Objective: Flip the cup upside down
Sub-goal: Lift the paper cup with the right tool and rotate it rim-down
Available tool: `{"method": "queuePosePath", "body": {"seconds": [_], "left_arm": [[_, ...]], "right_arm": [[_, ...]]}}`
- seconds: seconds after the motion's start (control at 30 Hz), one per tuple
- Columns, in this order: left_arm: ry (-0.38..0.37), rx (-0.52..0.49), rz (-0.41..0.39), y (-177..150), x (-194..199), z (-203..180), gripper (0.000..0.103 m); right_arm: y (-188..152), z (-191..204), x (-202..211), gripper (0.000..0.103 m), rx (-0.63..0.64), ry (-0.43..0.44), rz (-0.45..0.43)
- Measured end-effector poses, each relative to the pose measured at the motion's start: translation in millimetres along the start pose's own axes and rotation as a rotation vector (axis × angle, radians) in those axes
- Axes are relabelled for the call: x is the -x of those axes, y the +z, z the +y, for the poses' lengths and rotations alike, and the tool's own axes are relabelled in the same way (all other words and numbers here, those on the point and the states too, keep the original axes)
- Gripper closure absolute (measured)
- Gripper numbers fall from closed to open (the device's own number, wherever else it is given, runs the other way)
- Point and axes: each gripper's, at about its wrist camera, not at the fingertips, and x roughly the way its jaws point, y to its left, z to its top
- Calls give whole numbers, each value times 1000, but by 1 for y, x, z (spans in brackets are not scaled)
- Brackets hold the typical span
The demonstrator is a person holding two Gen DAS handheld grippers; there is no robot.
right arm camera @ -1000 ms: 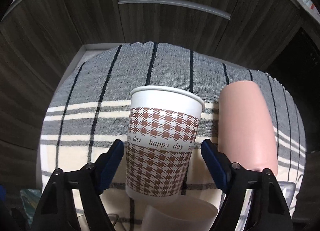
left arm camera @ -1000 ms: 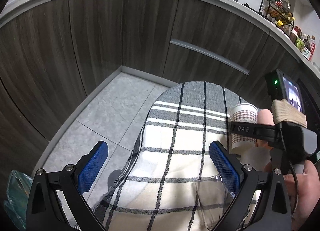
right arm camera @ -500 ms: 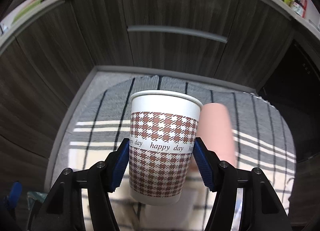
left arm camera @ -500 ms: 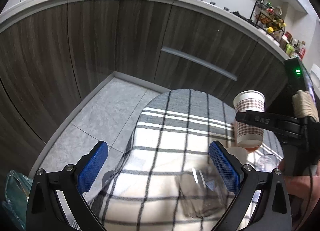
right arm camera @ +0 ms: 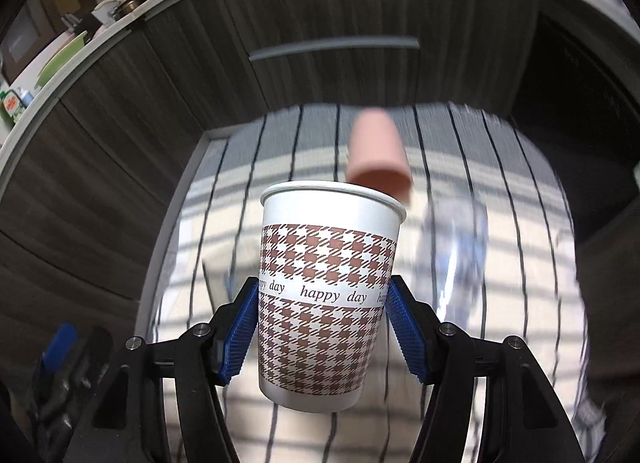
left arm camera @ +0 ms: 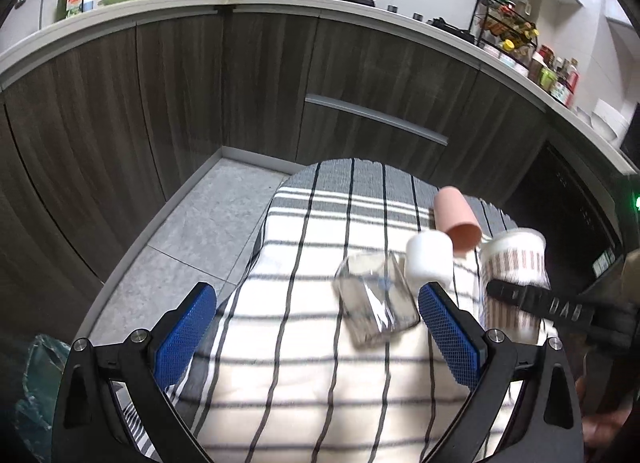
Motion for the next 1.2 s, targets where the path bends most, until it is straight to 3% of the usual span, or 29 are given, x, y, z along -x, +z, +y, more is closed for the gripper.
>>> {"method": "queuePosePath", "body": {"seconds": [0.3,0.6,0.63,0.7,0.73,1.0,1.2], "left_arm": [[10,-54,17,-49,14,0,0],[26,-83,35,-72,12,-5,0],[23,-83,33,-71,13,-6,0],[17,-81,26,-71,14,-7,0],[14,-81,23,-70,15,-7,0],[-55,-119,-1,-79,23,-33,0],[-123,-162,-47,-100,19,-72,0]], "right_arm": [[-92,-19,-32,40,-64,20,110],[-114,-29,-57,40,-65,-2,128],[-112,-29,-57,38,-63,6,130],[-113,-29,-57,25,-67,14,133],[-112,-31,-53,20,-70,15,125],[-111,-46,6,19,-59,39,-16],[-129,-73,64,19,-50,-39,-189]]}}
